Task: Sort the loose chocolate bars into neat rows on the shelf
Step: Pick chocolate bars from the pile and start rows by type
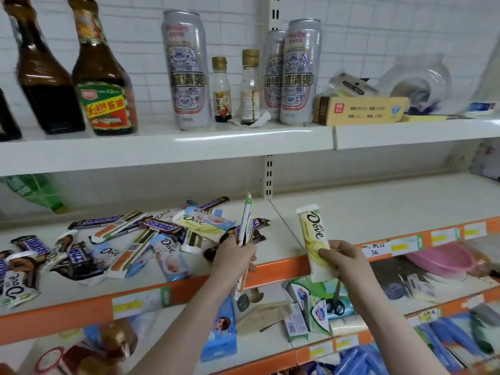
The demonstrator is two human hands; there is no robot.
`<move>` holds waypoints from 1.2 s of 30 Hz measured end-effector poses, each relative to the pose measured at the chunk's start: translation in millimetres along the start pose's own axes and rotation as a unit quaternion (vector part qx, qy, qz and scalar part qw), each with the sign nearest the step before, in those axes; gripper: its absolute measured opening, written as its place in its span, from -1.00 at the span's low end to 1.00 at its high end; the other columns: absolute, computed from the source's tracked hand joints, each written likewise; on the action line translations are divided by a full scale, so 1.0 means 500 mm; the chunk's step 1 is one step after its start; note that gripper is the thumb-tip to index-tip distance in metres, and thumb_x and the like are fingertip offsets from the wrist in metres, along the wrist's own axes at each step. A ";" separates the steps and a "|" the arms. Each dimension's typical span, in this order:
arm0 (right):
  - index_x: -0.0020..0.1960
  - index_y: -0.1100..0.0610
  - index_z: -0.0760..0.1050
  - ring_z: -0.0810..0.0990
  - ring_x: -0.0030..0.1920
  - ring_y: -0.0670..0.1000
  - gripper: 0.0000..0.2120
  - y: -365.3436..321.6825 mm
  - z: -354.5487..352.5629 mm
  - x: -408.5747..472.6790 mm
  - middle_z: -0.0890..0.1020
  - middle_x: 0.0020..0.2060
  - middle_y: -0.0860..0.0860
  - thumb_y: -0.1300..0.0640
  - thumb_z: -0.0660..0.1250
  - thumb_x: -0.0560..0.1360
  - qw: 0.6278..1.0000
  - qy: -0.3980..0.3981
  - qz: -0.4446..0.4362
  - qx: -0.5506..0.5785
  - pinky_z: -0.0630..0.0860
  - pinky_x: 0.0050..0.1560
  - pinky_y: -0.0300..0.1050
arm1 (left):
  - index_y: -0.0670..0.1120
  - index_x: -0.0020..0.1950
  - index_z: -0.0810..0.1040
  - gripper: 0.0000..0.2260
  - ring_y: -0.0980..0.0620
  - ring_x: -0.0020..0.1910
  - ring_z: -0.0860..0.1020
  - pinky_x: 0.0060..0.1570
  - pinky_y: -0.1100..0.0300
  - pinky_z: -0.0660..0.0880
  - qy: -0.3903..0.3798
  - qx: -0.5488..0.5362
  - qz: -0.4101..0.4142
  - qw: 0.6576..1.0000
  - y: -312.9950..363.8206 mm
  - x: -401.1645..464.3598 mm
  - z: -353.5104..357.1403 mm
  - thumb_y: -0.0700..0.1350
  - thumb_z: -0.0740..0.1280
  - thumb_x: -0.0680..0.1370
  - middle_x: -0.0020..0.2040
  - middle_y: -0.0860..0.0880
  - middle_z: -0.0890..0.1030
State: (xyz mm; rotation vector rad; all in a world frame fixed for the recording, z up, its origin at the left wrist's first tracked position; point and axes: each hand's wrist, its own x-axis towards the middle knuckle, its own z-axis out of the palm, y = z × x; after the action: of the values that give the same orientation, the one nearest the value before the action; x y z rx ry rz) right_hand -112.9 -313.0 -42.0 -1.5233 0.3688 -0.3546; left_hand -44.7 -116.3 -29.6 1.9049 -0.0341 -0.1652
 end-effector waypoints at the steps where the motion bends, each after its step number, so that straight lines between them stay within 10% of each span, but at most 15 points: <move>1: -0.07 0.22 0.55 0.56 -0.26 0.08 -0.90 -0.002 -0.020 0.016 0.62 -0.21 0.17 0.31 0.32 0.43 1.000 -0.006 -0.004 0.003 0.43 -0.30 -0.14 | -0.05 0.00 0.45 -0.87 0.00 -0.31 0.60 -0.08 -0.01 0.61 -0.001 -0.004 -0.003 1.000 0.008 0.006 0.019 -0.22 0.26 0.49 -0.20 -0.06 0.58; 8: -0.12 0.18 0.57 0.54 -0.28 0.10 -0.93 -0.006 -0.217 0.207 0.60 -0.24 0.19 0.28 0.32 0.43 0.999 -0.051 -0.016 0.000 0.48 -0.25 -0.02 | -0.07 -0.18 0.46 -0.95 0.06 -0.47 0.46 -0.54 0.28 0.37 0.047 0.000 -0.016 0.999 0.086 0.107 0.218 -0.21 0.30 0.42 -0.37 -0.02 0.49; 14: -0.18 0.14 0.53 0.46 -0.42 -0.05 -0.93 -0.029 -0.347 0.378 0.55 -0.34 0.04 0.29 0.34 0.42 0.994 -0.092 -0.028 -0.053 0.32 -0.55 -0.44 | -0.12 -0.24 0.46 -0.93 0.04 -0.54 0.47 -0.52 0.25 0.38 0.092 -0.025 -0.039 0.995 0.166 0.180 0.389 -0.18 0.31 0.30 -0.42 -0.05 0.51; 36: -0.13 0.17 0.61 0.51 -0.24 0.00 -0.86 -0.024 -0.254 0.582 0.58 -0.27 0.05 0.28 0.29 0.39 0.893 -0.311 -0.086 -0.315 0.38 -0.19 -0.16 | -0.18 0.00 0.48 -0.85 0.02 -0.40 0.56 -0.37 0.18 0.50 0.125 -0.019 -0.057 0.990 0.186 0.271 0.341 -0.26 0.32 0.44 -0.24 -0.11 0.58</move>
State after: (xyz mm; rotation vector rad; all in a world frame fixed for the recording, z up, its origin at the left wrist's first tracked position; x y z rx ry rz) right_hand 90.8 -556.5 -35.4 -2.2104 -0.1912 0.1564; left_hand 72.5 -321.6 -10.7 1.8775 0.2450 -0.0036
